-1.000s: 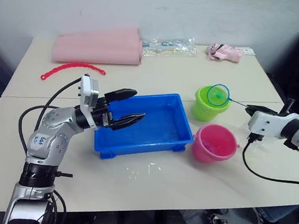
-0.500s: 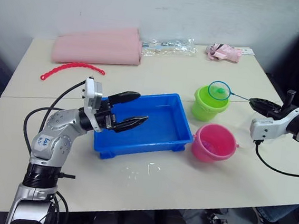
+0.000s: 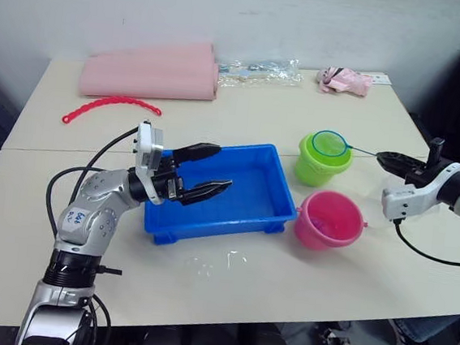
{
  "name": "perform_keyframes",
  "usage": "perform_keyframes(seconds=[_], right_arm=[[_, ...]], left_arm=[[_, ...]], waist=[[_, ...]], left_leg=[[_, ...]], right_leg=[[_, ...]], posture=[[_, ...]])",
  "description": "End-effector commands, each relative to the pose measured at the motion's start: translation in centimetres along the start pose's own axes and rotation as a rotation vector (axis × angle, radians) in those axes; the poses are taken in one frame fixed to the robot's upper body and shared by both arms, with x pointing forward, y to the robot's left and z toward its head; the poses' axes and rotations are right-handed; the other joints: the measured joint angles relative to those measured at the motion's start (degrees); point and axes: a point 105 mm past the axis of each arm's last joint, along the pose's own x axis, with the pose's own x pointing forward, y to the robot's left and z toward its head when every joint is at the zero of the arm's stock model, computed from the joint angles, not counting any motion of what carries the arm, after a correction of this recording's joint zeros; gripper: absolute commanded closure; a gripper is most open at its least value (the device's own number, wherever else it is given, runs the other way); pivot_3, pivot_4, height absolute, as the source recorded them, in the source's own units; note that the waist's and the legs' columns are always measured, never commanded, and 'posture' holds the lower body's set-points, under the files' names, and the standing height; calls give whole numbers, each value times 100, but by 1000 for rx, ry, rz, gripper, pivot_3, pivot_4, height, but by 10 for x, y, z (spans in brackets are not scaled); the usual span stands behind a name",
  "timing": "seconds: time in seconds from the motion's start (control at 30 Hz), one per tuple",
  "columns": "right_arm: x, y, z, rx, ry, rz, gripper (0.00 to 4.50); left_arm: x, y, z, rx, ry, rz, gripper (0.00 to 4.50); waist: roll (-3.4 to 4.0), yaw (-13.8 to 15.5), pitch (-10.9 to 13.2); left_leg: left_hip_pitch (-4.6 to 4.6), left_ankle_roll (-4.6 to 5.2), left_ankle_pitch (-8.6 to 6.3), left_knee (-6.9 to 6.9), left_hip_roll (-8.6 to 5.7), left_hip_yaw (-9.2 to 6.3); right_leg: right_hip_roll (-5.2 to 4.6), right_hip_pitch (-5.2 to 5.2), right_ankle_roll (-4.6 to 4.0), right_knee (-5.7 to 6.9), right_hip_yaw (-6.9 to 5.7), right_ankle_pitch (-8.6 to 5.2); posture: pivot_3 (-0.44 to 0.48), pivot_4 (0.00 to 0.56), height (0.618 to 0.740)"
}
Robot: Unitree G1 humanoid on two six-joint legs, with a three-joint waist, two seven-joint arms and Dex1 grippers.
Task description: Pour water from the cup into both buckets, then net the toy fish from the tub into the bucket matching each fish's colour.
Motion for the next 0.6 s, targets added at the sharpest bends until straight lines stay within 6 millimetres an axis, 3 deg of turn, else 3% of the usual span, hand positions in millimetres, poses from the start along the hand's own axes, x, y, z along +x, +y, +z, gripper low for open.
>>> perform_keyframes(seconds=[0.03,0.17,0.33,0.43,0.6], right_arm=[[-9,-16,-17,69,72,-70,4500],[-13,-31,-14,431,25,-191,4500],[-20,-62,22,904,-311,-251,4500],[-25,-67,50,1207,-526,-118,4500],[-25,-72,118,1374,-826,181,4500]], left_arm=[[2,-2,10,53,-24,-15,31],[-10,0,16,79,-23,9,31],[-43,-3,38,97,-50,23,31],[-65,-6,51,72,-41,38,31],[-97,-14,70,139,7,65,31]], waist=[[0,-1,0],[0,1,0],[0,-38,0],[2,9,0],[2,24,0]], left_leg=[[0,0,0,0,0,0],[0,0,0,0,3,-2],[2,2,0,-2,11,-7],[3,3,-1,0,15,-19],[2,15,-7,3,6,-34]], right_leg=[[0,0,0,0,0,0],[7,3,0,-1,0,0],[14,3,0,-1,-1,0],[12,10,0,3,-2,0],[-12,23,-1,-5,0,0]], posture=[[0,150,740],[0,150,740],[0,150,740],[0,150,740],[0,150,740]])
